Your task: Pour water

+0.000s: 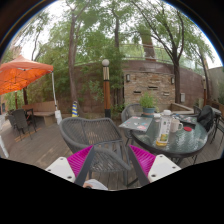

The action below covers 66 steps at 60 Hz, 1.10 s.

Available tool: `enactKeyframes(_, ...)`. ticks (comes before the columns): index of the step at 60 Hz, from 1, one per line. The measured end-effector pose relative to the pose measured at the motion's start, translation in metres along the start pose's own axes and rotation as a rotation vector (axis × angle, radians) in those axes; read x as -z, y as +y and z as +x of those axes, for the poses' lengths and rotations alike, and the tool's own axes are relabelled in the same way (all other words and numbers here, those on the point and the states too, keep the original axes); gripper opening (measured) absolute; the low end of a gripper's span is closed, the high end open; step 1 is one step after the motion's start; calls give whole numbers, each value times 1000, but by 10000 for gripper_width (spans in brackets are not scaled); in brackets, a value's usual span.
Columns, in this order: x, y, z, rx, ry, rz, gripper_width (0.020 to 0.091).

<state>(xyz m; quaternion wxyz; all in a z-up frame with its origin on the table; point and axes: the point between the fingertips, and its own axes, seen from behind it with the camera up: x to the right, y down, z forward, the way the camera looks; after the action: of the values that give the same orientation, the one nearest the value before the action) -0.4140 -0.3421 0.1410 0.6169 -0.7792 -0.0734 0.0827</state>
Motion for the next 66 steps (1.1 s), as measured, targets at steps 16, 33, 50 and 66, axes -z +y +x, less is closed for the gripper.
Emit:
enactKeyframes(16, 2, 9, 10, -3, 2, -22, 777)
enactKeyframes(33, -16, 16, 85, -43, 104, 6, 778)
enactKeyframes(50, -94, -6, 214, 56, 291, 92, 777)
enactKeyframes(66, -148, -12, 285, 54, 363, 102, 776)
